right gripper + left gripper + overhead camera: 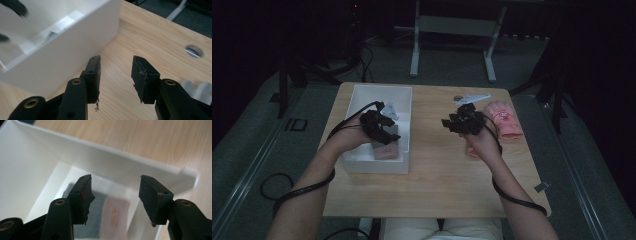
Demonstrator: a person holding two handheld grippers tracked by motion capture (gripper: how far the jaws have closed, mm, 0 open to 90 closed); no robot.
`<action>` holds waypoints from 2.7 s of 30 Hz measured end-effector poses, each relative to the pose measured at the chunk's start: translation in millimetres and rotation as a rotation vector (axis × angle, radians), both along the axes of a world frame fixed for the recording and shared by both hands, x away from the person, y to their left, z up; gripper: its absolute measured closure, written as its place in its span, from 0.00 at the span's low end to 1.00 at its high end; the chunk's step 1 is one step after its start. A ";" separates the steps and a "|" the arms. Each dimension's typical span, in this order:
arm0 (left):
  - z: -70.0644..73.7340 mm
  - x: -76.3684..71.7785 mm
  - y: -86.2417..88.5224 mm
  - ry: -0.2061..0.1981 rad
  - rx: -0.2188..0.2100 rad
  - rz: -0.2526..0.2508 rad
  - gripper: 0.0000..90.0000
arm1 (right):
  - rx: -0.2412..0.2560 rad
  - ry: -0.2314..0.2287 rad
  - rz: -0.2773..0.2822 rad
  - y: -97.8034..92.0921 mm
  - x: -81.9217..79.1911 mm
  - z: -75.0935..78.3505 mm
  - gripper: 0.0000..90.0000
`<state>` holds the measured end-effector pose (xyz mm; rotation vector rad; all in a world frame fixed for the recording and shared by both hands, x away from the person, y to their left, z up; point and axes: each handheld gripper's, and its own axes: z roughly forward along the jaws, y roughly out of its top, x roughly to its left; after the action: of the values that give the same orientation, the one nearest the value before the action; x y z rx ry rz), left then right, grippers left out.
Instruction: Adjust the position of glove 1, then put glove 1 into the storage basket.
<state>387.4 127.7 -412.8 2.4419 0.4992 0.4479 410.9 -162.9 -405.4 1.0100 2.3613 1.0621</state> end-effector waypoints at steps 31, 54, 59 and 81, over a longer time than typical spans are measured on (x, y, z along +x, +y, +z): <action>-49.7 -61.7 -140.1 0.006 -0.174 -0.094 0.46 | -0.058 -0.048 -0.230 -138.0 42.7 -42.0 0.69; -136.4 -96.0 -137.1 0.007 -0.227 -0.054 0.01 | -0.205 0.040 -0.248 -100.5 80.1 -121.2 0.67; -146.2 -104.4 -133.0 0.006 -0.238 -0.052 0.01 | -0.228 0.036 -0.240 -96.0 79.4 -131.0 0.81; -158.9 -114.3 -115.4 -0.062 -0.293 -0.042 0.01 | 0.005 -0.026 -0.375 -64.3 -19.6 -47.9 0.99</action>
<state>273.1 12.3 -571.7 2.1469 0.4518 0.4004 391.3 -227.2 -453.3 1.3631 2.0372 0.9289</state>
